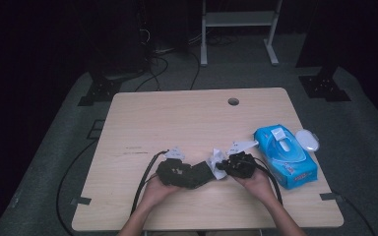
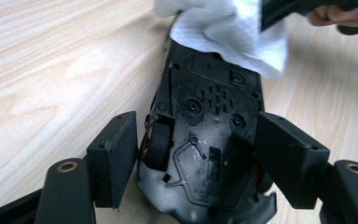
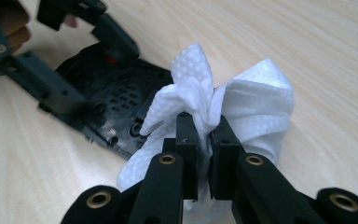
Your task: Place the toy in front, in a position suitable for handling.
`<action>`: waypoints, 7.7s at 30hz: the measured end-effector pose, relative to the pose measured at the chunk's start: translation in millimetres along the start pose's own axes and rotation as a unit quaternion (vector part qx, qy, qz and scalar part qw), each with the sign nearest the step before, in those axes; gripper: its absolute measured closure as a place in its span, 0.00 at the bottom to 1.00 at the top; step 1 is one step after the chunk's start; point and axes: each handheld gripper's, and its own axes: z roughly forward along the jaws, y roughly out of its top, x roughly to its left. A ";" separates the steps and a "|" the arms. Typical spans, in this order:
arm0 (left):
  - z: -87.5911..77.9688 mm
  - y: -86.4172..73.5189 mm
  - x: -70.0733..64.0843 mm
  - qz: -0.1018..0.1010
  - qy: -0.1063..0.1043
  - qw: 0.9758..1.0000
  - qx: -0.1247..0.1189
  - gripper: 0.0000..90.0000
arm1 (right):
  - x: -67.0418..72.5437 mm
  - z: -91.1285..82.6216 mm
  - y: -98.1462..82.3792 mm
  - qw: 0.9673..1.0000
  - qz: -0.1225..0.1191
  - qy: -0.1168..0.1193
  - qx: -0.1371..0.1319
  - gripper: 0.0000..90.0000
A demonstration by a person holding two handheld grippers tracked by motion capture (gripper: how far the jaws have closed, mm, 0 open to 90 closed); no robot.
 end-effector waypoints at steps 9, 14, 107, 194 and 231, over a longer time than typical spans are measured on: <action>-3.2 0.1 0.6 -0.015 -0.007 1.000 -0.007 0.31 | 12.3 -11.0 -10.4 1.000 -0.010 0.020 0.007 0.93; -11.7 -3.8 -0.4 -0.030 -0.003 1.000 -0.007 0.29 | 12.6 -11.7 -13.5 1.000 -0.004 0.022 0.003 0.93; -26.7 37.8 -28.6 -0.040 -0.083 0.990 -0.108 0.81 | 21.1 -52.3 -15.1 0.988 0.028 0.048 -0.145 0.94; -28.4 67.3 -88.9 0.127 -0.028 0.986 -0.104 0.80 | 52.2 -78.9 -38.2 0.988 -0.050 0.000 -0.145 0.93; -16.2 30.3 -81.1 0.099 -0.061 0.986 -0.115 0.70 | 52.9 -86.3 -45.0 0.988 -0.055 0.015 -0.140 0.94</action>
